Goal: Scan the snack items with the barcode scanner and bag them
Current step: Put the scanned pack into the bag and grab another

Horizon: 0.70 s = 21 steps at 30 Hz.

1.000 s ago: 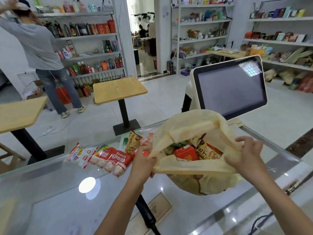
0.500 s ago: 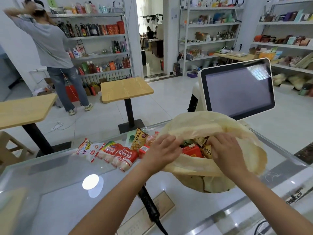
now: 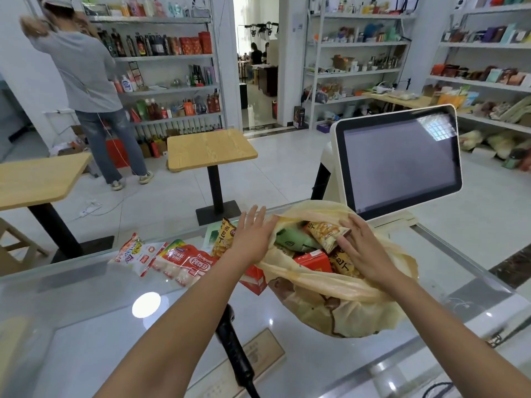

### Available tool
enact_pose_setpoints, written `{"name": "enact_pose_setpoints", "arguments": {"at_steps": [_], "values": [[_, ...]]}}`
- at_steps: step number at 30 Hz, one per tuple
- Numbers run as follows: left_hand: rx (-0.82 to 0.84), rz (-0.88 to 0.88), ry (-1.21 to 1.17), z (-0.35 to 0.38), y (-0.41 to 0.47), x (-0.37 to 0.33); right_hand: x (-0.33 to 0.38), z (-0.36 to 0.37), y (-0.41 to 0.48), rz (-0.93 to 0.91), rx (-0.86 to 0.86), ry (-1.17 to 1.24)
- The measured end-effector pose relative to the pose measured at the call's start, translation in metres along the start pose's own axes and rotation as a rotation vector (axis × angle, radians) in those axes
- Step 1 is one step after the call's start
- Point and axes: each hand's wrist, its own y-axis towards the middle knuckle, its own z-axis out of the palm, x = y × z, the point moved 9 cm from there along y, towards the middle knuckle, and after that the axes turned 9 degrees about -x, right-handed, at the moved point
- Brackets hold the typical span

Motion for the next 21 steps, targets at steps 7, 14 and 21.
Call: {"name": "enact_pose_setpoints", "arguments": {"at_steps": [7,14,21], "values": [[-0.318,-0.225,-0.687,-0.018,-0.038,0.043,0.091,-0.041,-0.044,-0.368,-0.538,0.036],[-0.408,-0.504,-0.732,-0.003,-0.138,0.110,0.184,0.093,-0.121,-0.432,-0.011,-0.040],[-0.250,-0.524,-0.579,0.038,-0.198,0.135,0.161,0.199,-0.144,0.493,0.636,0.305]]}}
